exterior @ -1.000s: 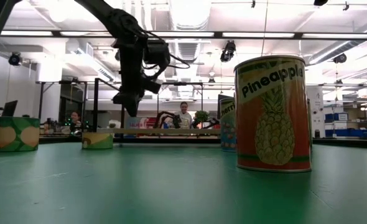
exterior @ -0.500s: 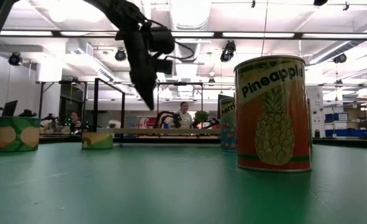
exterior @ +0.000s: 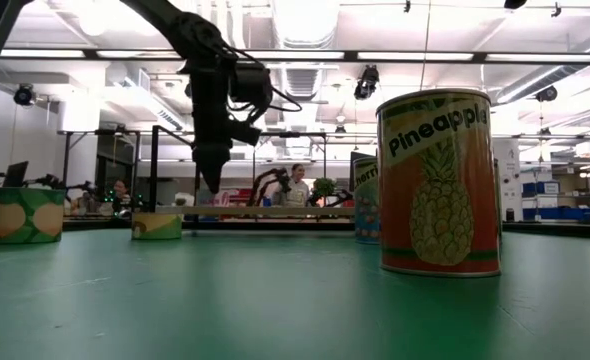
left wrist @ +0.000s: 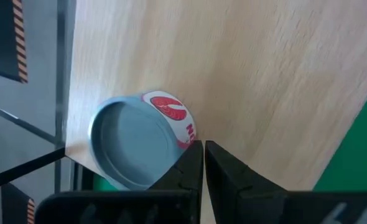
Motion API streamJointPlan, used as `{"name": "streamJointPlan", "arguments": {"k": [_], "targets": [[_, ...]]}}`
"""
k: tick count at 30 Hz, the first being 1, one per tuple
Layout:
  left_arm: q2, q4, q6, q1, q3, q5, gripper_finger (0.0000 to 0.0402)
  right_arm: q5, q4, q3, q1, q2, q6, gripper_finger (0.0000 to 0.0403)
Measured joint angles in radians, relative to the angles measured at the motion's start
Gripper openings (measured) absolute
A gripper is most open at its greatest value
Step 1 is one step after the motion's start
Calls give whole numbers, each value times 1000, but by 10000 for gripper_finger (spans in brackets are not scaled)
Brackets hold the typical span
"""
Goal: Pick and place cans onto a shelf
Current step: Put the canned salmon good on the shelf, then put the canned mushroom good on the shelf
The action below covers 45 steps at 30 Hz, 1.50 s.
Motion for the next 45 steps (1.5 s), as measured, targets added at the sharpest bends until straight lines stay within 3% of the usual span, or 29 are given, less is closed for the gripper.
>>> {"name": "streamJointPlan", "arguments": {"k": [19,28,32,38,42,45], "targets": [[0,73,34,100,-5,-21,0,0,0,0,0,0,-10,11],[-26,79,3,81,-3,-16,0,0,-1,0,0,0,-20,11],[-89,80,-64,44,-1,65,0,1,-5,0,0,0,-19,11],[-196,81,-199,-66,-1,301,0,1,-5,0,0,0,-7,11],[-247,49,-299,-167,-1,329,0,1,-5,0,0,1,4,11],[-278,-19,-493,-243,0,342,0,1,-5,0,0,7,7,11]]}}
